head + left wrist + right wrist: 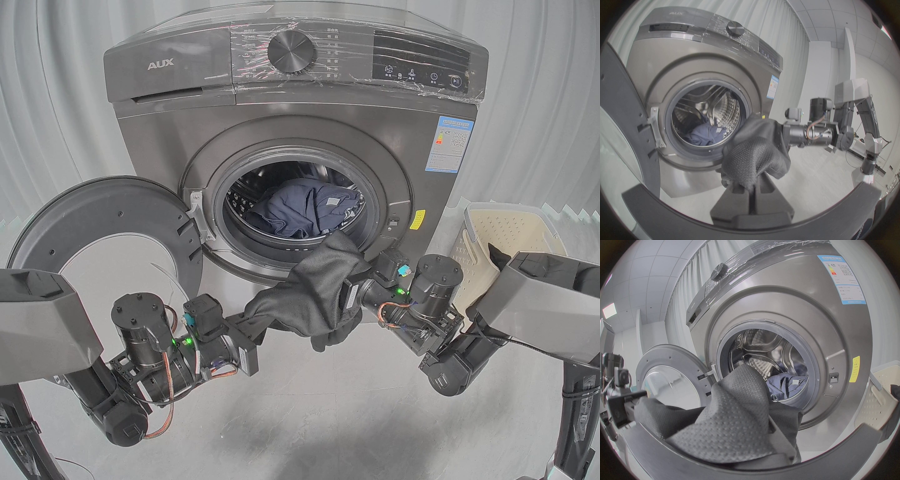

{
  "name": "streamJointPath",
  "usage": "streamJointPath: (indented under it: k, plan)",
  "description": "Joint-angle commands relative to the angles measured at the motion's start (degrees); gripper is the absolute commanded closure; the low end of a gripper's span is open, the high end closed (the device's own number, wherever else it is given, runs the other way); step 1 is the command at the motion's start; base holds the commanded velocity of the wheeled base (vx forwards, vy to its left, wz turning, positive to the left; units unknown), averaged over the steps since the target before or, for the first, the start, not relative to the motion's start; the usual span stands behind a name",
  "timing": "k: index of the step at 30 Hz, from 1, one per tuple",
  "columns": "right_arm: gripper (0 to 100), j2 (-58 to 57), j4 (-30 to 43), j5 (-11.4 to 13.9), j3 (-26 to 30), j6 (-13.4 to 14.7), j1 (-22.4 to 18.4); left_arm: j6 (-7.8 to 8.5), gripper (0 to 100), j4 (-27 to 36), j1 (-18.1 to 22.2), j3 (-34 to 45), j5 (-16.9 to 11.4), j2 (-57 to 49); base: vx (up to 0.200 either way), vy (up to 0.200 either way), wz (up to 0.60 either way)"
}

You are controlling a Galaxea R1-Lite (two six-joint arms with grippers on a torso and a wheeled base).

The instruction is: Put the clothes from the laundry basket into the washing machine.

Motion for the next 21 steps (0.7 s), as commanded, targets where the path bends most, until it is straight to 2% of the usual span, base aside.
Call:
streamJointPath:
  k: [1,9,10,13,14,16,19,21]
  plan:
    - [100,-0.5,0.0,0.0,-0.2,0.0,0.1,0.28,100,0.0,-0.3,2.1,-0.9,2.9,0.0,0.0,0.0]
    - [100,-0.6,0.1,0.0,-0.3,0.0,0.1,0.2,100,0.0,0.2,2.5,-1.0,3.9,0.0,0.0,0.0]
    - [100,-0.7,0.1,0.0,-0.3,0.0,0.0,0.02,0,0.0,0.1,2.6,-1.0,3.8,0.0,0.0,0.0]
    - [100,-0.8,0.1,0.0,-0.4,-0.1,-0.5,-0.07,0,0.0,0.1,3.8,-1.2,3.7,0.0,0.0,0.0]
    - [100,-1.4,0.1,0.0,-0.4,0.0,-0.7,0.28,0,0.0,0.1,6.8,-1.6,3.6,0.0,0.0,0.0]
    - [100,-1.8,0.1,0.0,-0.6,0.0,-0.9,0.72,0,0.0,-0.3,10.6,-3.6,3.6,0.0,0.0,0.0]
    - [100,-1.8,0.1,0.0,-1.5,0.0,-0.9,2.92,0,0.0,-0.5,13.6,-5.8,4.2,0.0,0.0,0.0]
    - [100,-1.8,0.2,0.0,-1.7,0.0,-0.9,3.27,0,-0.1,-0.5,13.8,-6.0,4.1,0.0,0.0,0.0]
